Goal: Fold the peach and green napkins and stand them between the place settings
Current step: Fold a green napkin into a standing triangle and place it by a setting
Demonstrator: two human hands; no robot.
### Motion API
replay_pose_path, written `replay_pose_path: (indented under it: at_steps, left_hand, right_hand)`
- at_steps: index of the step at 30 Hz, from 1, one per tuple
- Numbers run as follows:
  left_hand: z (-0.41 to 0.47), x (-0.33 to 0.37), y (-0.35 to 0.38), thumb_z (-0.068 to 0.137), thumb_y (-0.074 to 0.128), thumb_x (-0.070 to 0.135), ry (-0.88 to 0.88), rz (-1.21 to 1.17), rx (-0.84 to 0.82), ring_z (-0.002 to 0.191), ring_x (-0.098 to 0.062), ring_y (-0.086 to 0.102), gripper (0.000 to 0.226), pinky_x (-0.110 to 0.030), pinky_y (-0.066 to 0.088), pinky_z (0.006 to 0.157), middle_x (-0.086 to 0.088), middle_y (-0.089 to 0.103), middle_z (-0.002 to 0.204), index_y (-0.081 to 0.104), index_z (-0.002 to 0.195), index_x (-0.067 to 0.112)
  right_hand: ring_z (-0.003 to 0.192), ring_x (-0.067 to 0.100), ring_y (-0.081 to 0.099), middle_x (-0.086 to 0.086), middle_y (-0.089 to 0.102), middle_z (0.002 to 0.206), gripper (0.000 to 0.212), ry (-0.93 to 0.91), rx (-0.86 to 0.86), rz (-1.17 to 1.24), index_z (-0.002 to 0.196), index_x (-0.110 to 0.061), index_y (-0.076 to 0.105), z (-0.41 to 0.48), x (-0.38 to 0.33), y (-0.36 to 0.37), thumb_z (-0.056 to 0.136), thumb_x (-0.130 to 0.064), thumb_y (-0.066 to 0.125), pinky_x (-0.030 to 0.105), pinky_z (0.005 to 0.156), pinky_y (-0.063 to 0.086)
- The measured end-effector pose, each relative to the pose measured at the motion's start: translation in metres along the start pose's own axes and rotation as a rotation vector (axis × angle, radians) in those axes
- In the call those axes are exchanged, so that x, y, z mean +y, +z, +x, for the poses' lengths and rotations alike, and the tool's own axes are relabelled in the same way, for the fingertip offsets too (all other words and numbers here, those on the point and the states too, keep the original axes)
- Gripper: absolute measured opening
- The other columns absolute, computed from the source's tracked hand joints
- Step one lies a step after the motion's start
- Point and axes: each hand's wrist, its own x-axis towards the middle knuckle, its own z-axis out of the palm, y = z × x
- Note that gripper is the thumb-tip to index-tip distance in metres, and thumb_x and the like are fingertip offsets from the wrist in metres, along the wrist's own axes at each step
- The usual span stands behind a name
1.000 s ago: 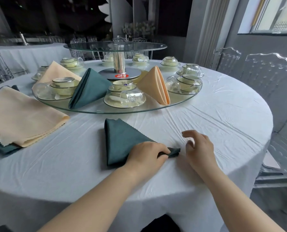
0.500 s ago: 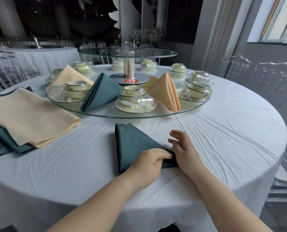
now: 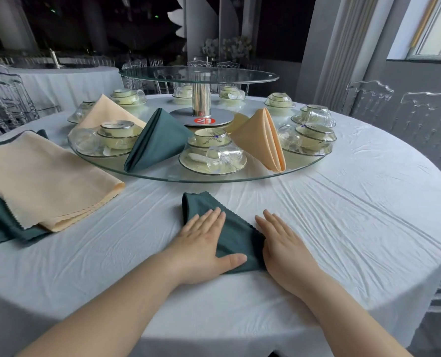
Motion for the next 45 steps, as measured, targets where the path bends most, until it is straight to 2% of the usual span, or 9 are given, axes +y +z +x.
replay_pose_path:
  at_steps: [4,11,14,17,20,28,36,41,45]
  left_hand:
    - [0.001,-0.003,0.002,0.085,0.027,0.067,-0.073,-0.02,0.004,0.138,-0.007,-0.023,0.091,-0.028,-0.014,0.114,0.003,-0.024,0.152,-0.017,0.145,0.014]
    - [0.007,-0.032,-0.004,0.094,0.014,0.055,-0.2,-0.085,0.042,0.141,-0.007,-0.013,0.069,-0.028,-0.01,0.113,0.004,-0.015,0.154,-0.007,0.147,0.017]
    - [0.01,-0.034,-0.009,0.097,0.007,0.046,-0.261,-0.038,0.256,0.142,-0.008,-0.004,0.06,-0.026,-0.009,0.112,0.002,-0.002,0.156,0.004,0.147,0.014]
    - [0.009,-0.018,-0.016,0.077,-0.009,0.052,-0.026,0.014,0.465,0.142,-0.006,0.003,0.082,-0.016,-0.013,0.106,0.005,0.009,0.155,0.016,0.146,0.016]
    - [0.013,0.005,-0.007,0.093,0.008,0.049,0.193,0.029,0.294,0.141,-0.004,-0.003,0.062,-0.016,-0.013,0.107,0.006,0.003,0.155,0.01,0.147,0.018]
    - [0.039,-0.03,-0.011,0.1,0.013,0.04,-0.075,0.044,0.062,0.142,-0.009,-0.008,0.055,-0.026,-0.007,0.113,0.002,-0.007,0.156,-0.002,0.148,0.017]
    - [0.041,-0.07,-0.012,0.1,0.026,0.032,-0.145,-0.139,0.313,0.142,-0.014,0.008,0.052,-0.025,0.007,0.112,-0.001,0.009,0.155,0.014,0.147,0.013]
    - [0.029,-0.069,-0.013,0.088,0.056,0.026,0.042,-0.421,0.643,0.123,-0.009,0.039,0.033,-0.005,0.021,0.091,0.002,0.046,0.128,0.055,0.118,0.013]
    - [-0.014,-0.054,-0.016,0.061,0.054,0.059,0.353,-0.383,0.397,0.1,0.021,0.041,0.031,0.004,0.025,0.085,0.026,0.049,0.102,0.06,0.08,0.035]
  right_hand:
    - [0.143,0.011,-0.005,-0.001,-0.007,0.155,0.057,0.01,-0.008,0.012,0.146,-0.022,0.002,-0.001,-0.001,-0.003,0.095,-0.008,0.023,0.019,0.111,-0.004]
    - [0.143,0.01,-0.002,-0.002,-0.005,0.155,0.057,0.001,0.004,0.017,0.145,-0.024,0.005,0.0,0.001,0.0,0.089,-0.016,0.007,0.017,0.11,-0.005]
    - [0.143,0.01,-0.003,-0.003,-0.005,0.155,0.055,0.001,0.008,0.026,0.145,-0.024,0.005,-0.001,0.0,-0.001,0.091,-0.017,0.007,0.018,0.111,-0.004]
    - [0.143,0.009,-0.003,-0.003,-0.004,0.155,0.058,0.006,0.007,0.02,0.145,-0.025,0.005,0.0,0.0,0.0,0.087,-0.02,0.002,0.017,0.11,-0.004]
    - [0.143,0.009,0.001,-0.004,0.001,0.155,0.08,-0.015,0.03,0.01,0.145,-0.024,0.01,0.0,0.0,0.002,0.068,-0.032,-0.011,0.012,0.107,-0.005]
    - [0.143,0.01,-0.001,-0.015,0.012,0.151,0.076,-0.057,0.021,0.004,0.141,-0.026,0.024,-0.001,-0.001,-0.002,0.068,-0.021,0.006,0.017,0.111,-0.001]
    - [0.143,0.012,0.001,-0.014,0.016,0.151,0.073,-0.087,0.064,0.033,0.141,-0.024,0.025,0.0,0.001,0.001,0.07,-0.02,0.007,0.012,0.106,-0.003]
    - [0.132,0.009,0.024,-0.022,0.042,0.121,0.046,-0.053,0.194,0.431,0.128,-0.017,0.045,-0.005,0.007,0.0,0.089,0.005,0.035,0.006,0.099,0.018]
    - [0.108,0.002,0.033,-0.033,0.039,0.101,0.046,-0.074,0.256,0.544,0.103,-0.033,0.05,-0.007,0.007,-0.001,0.085,0.008,0.042,-0.006,0.083,0.023]
